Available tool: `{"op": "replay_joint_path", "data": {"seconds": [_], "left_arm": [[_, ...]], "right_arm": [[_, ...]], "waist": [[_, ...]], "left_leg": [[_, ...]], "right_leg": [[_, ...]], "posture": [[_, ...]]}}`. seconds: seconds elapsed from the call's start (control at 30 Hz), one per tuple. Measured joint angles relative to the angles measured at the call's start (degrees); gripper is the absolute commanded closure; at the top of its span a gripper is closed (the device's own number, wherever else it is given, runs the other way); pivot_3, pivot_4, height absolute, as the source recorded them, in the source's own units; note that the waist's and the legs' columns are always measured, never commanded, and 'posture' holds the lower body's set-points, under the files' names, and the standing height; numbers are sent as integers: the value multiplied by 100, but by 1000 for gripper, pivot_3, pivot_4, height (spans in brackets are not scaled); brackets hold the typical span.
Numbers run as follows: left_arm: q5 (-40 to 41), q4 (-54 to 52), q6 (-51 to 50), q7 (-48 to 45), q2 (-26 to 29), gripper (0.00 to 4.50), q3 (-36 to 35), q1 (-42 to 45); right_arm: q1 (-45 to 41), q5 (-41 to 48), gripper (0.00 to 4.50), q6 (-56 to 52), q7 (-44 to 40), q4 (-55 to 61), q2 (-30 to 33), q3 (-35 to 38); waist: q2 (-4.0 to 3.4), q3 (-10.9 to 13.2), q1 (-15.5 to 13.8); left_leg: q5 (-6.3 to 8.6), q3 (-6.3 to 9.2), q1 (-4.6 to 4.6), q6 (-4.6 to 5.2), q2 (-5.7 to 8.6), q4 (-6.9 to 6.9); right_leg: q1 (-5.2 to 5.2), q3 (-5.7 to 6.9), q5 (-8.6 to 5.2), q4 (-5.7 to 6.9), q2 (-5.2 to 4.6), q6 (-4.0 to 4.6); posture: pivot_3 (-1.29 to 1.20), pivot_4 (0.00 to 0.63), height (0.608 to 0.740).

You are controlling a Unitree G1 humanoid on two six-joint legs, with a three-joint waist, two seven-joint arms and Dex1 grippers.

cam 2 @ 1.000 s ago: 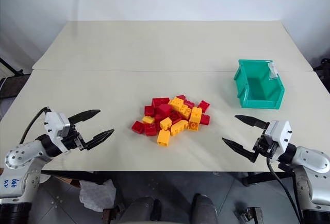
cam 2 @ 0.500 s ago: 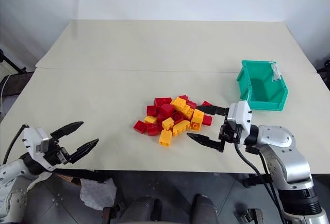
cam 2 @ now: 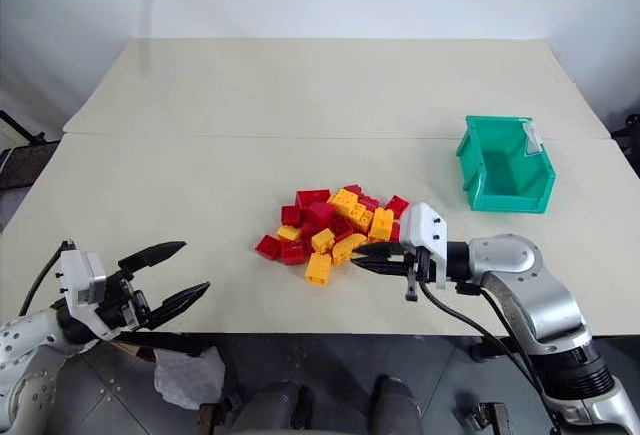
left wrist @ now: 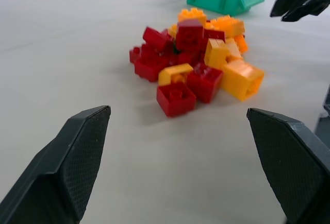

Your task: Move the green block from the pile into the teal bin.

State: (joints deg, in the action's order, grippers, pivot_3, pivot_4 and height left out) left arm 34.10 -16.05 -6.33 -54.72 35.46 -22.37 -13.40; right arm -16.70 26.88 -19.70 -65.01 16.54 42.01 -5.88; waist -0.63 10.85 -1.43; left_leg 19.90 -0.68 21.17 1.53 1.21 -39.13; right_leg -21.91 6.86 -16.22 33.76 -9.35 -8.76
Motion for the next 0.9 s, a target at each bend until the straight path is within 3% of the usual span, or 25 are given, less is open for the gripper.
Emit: {"op": "replay_joint_path", "data": {"seconds": [0.13, 0.47, 0.73, 0.9], "left_arm": [[-19, -8, 9, 34, -16, 0, -3, -12], [-98, -146, 8, 265, -197, 0, 369, 240], [-146, -118, 13, 307, -258, 0, 465, 392], [-200, -66, 13, 328, -308, 0, 574, 551]], "right_arm": [[-77, -232, 4453, 131, -112, -77, -85, -202], [-1575, -1347, 4453, 469, 963, -1982, -1663, -818], [-2396, -1926, 4453, 1014, 1607, -3391, -1958, -704], [-2470, -2006, 4453, 1222, 1483, -3697, -1957, -692]], "waist": [[0, 0, 10], [0, -1, 146], [0, -1, 164], [0, -1, 183]], "left_leg": [[0, -3, -4, 0, -1, 0], [-2, -11, 7, -5, 0, 0], [-3, -13, 8, -5, 0, 0], [-3, -18, 13, -5, -2, 4]], "right_leg": [[1, -1, 0, 1, 1, 0], [-32, -13, 0, 32, 2, 1], [-36, -15, 0, 37, 2, 0], [-48, -17, 0, 44, 4, 0]], "posture": [[0, 150, 740], [0, 150, 740], [0, 150, 740], [0, 150, 740]]}}
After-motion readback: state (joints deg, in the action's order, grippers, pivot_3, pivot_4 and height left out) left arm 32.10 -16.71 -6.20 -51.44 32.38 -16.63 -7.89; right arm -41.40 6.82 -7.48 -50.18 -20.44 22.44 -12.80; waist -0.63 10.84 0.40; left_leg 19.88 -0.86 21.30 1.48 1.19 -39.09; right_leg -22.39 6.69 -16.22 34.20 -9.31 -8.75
